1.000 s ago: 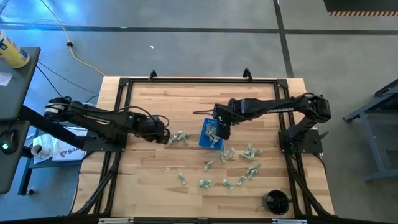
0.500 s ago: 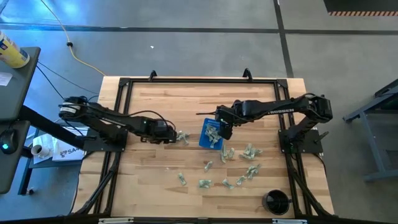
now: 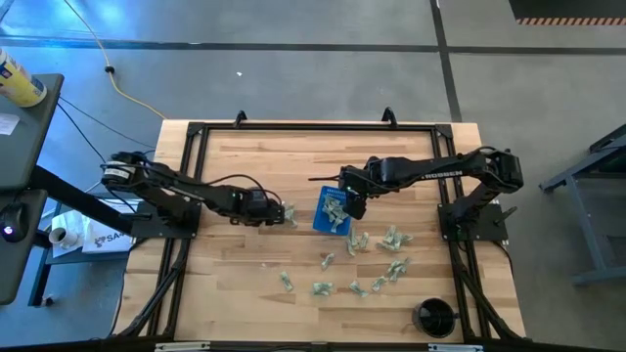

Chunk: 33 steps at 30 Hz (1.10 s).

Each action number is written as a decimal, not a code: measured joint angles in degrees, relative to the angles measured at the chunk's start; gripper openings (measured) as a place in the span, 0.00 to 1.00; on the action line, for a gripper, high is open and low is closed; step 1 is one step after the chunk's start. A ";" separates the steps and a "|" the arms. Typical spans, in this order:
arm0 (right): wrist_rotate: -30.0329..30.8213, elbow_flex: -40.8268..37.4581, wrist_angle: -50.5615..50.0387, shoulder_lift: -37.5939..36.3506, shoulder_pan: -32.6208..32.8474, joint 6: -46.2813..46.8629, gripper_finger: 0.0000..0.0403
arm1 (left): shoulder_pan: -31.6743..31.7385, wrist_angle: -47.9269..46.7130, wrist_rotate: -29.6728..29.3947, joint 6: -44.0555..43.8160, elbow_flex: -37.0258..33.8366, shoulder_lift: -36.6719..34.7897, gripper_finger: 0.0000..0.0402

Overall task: Pick and place Stevia / Truvia into bins
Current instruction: Put the stevia packet into the blue basket

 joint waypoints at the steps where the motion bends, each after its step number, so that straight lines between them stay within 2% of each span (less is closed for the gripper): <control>1: 0.00 0.00 0.00 0.00 0.00 0.00 0.69 | 0.00 -0.06 -0.46 0.03 0.02 0.33 0.47; 5: 0.07 0.00 -0.62 0.00 0.00 0.00 0.69 | -0.02 0.26 -1.14 1.41 0.15 2.16 0.47; 8: 0.15 0.00 -1.15 0.00 0.00 0.00 0.68 | -0.04 0.14 -1.73 2.76 0.18 3.01 0.43; 13: 0.44 0.00 -1.29 -0.79 0.00 -0.45 0.67 | -0.04 -0.48 -2.59 5.06 0.04 3.22 0.26; 18: 4.40 0.00 -1.31 -4.59 0.00 -0.65 0.64 | -0.02 -1.23 -3.18 6.75 0.05 3.17 0.06; 22: 7.18 0.04 -1.53 -8.73 -0.01 -0.22 0.62 | 0.01 -1.88 -2.90 8.92 -0.12 0.88 0.06; 24: 7.91 0.04 -2.13 -10.61 -0.17 0.31 0.61 | 0.03 -5.23 -2.81 9.09 -0.45 -1.42 0.08; 27: 10.15 0.04 -4.00 -13.27 -0.17 1.26 0.60 | 0.04 -8.84 -5.37 10.18 1.47 -5.28 0.07; 30: 11.76 0.04 -5.28 -15.62 -0.17 1.28 0.59 | 0.04 -8.68 -8.49 18.08 3.50 -9.06 0.05; 33: 11.86 0.04 -6.04 -17.37 -0.17 0.42 0.59 | 0.07 -2.63 -9.46 28.21 6.18 -10.96 0.05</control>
